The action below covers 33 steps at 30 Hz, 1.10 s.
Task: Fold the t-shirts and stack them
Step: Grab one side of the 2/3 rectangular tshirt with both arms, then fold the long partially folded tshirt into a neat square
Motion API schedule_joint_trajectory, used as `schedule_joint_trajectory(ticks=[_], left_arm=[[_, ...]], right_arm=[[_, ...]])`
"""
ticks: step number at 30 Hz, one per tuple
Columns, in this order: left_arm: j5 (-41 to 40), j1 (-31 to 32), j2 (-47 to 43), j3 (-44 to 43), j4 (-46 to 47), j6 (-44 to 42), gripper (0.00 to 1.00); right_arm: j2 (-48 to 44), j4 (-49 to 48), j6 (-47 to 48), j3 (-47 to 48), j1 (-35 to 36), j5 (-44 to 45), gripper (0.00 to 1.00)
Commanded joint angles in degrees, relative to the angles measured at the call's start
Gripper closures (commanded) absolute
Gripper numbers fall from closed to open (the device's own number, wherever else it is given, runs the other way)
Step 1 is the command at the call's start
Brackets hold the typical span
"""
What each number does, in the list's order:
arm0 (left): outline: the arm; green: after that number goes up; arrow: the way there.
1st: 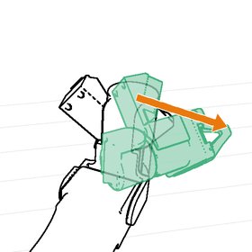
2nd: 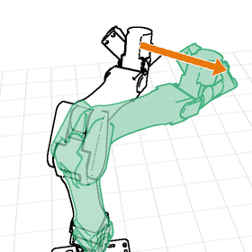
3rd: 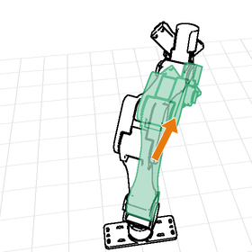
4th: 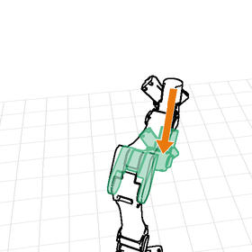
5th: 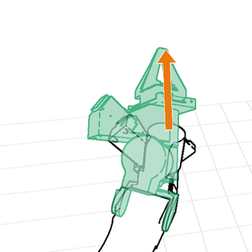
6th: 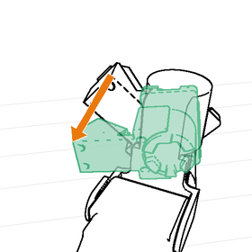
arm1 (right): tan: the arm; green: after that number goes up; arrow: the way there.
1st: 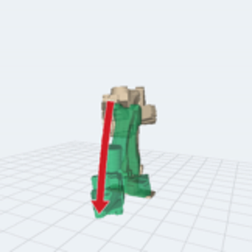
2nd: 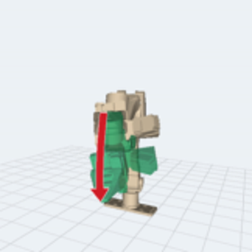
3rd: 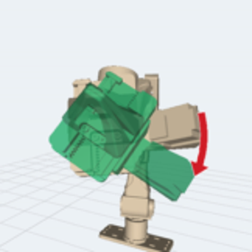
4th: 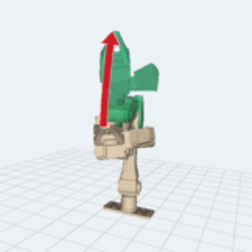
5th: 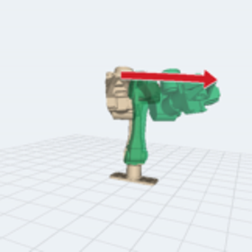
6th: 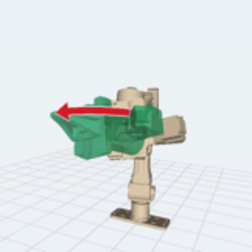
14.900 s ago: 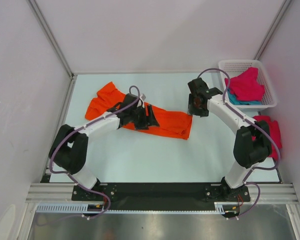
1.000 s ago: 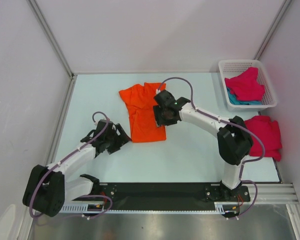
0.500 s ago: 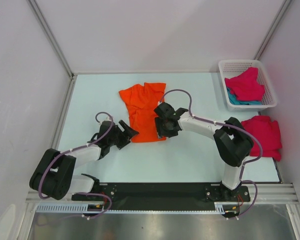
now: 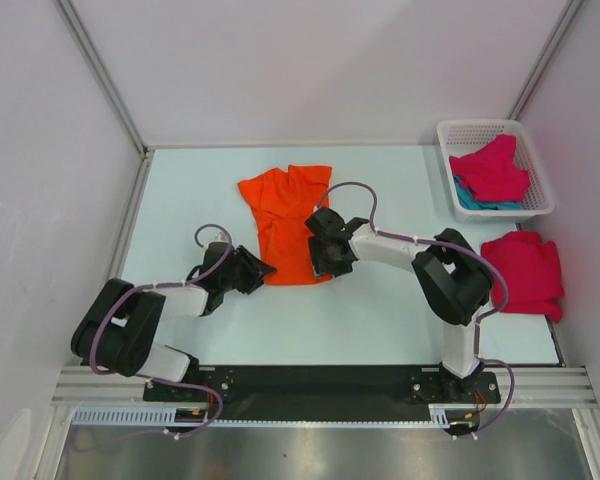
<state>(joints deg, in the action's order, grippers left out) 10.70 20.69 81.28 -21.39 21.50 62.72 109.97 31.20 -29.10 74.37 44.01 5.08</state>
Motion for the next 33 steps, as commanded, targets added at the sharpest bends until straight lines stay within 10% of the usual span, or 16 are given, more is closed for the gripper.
schedule_joint_trajectory(ticks=[1,6,12,23,33], left_arm=[[-0.4,0.7,3.4,0.5,-1.9,-0.4,0.59],[0.5,0.8,6.1,-0.1,-0.8,-0.4,0.94],[2.7,1.5,-2.1,-0.2,-10.1,-2.3,1.0],[1.1,4.1,-49.4,-4.5,-49.8,0.0,1.0],[-9.0,2.8,-22.1,-21.0,-41.5,-11.5,1.0]], right_arm=[[1.8,-3.4,-1.0,0.3,-0.4,0.2,0.46],[1.1,-4.3,-0.9,-1.4,-0.3,-2.4,1.0],[-7.7,1.3,-1.2,-5.1,2.0,0.1,1.0],[-29.1,14.3,-8.8,-7.6,11.4,3.6,1.0],[-10.1,10.4,1.4,6.6,2.4,4.3,1.0]])
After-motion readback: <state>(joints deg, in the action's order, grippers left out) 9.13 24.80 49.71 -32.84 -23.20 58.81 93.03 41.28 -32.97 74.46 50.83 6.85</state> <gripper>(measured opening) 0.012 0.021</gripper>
